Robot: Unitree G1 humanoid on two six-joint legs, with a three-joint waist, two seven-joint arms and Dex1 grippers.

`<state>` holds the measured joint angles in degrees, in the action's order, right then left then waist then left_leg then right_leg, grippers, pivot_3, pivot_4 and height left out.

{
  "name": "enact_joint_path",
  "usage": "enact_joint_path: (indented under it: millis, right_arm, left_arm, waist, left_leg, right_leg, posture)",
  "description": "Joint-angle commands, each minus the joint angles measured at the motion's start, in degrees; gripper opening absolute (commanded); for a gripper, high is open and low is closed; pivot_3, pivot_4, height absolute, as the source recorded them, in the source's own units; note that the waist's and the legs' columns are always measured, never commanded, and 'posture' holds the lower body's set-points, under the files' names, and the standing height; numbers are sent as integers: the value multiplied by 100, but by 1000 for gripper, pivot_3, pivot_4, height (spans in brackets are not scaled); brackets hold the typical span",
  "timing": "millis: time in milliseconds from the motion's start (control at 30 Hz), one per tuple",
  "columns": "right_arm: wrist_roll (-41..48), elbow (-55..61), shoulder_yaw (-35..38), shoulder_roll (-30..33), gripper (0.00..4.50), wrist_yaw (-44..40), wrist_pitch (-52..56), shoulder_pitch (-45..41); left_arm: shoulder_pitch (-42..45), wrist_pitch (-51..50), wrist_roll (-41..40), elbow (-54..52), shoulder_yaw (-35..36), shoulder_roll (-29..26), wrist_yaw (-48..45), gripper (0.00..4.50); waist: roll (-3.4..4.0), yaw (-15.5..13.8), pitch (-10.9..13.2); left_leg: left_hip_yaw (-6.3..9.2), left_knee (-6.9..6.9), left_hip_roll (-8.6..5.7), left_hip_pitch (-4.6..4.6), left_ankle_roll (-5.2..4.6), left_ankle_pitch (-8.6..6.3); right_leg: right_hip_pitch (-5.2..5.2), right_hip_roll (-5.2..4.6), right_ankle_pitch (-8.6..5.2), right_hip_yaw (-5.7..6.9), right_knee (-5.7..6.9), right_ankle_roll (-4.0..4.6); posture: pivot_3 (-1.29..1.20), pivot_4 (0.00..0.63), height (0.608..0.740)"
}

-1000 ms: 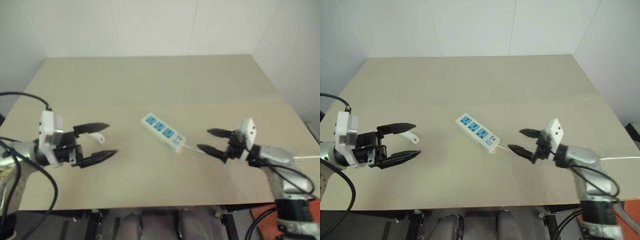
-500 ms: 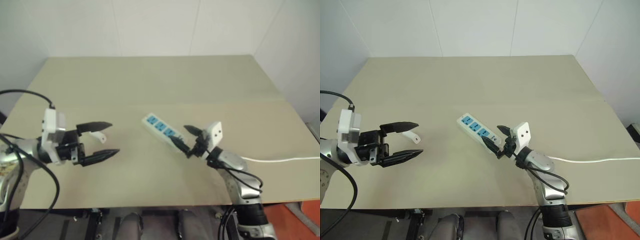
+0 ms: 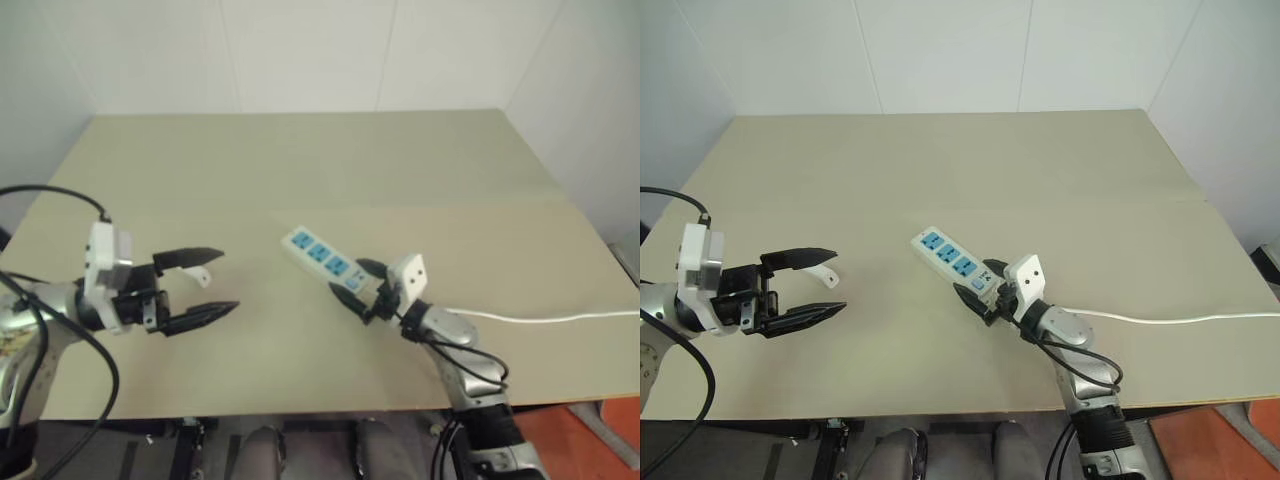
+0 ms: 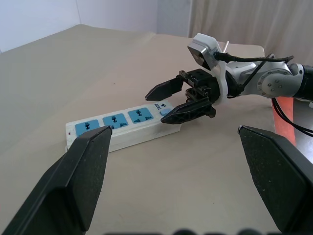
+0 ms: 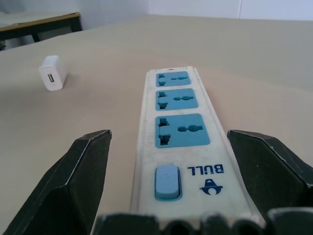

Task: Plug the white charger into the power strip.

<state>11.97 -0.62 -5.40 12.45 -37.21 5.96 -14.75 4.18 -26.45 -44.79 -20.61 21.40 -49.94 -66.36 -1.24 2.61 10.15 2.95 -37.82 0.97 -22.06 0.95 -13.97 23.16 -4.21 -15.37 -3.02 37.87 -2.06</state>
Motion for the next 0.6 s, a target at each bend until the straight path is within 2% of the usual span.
enact_joint_path:
  millis: [33,600]
  right_arm:
    - [-49,-150,-4,-54,4471,42,-325,-124]
    - [-172,-568,-197,44,4471,-86,-418,-138]
  left_arm:
    - [15,69,-66,-149,185,-45,16,4500]
    - [26,108,-25,-125,166,-36,44,4500]
  waist:
    - [0,-2,0]
    - [0,2,0]
  left_leg:
    - [0,0,0,-1,0,0]
    - [0,0,0,-1,0,0]
  right_leg:
    - [0,0,0,0,0,0]
    - [0,-1,0,0,0,0]
  posture:
    - [0,150,740]
    - [0,150,740]
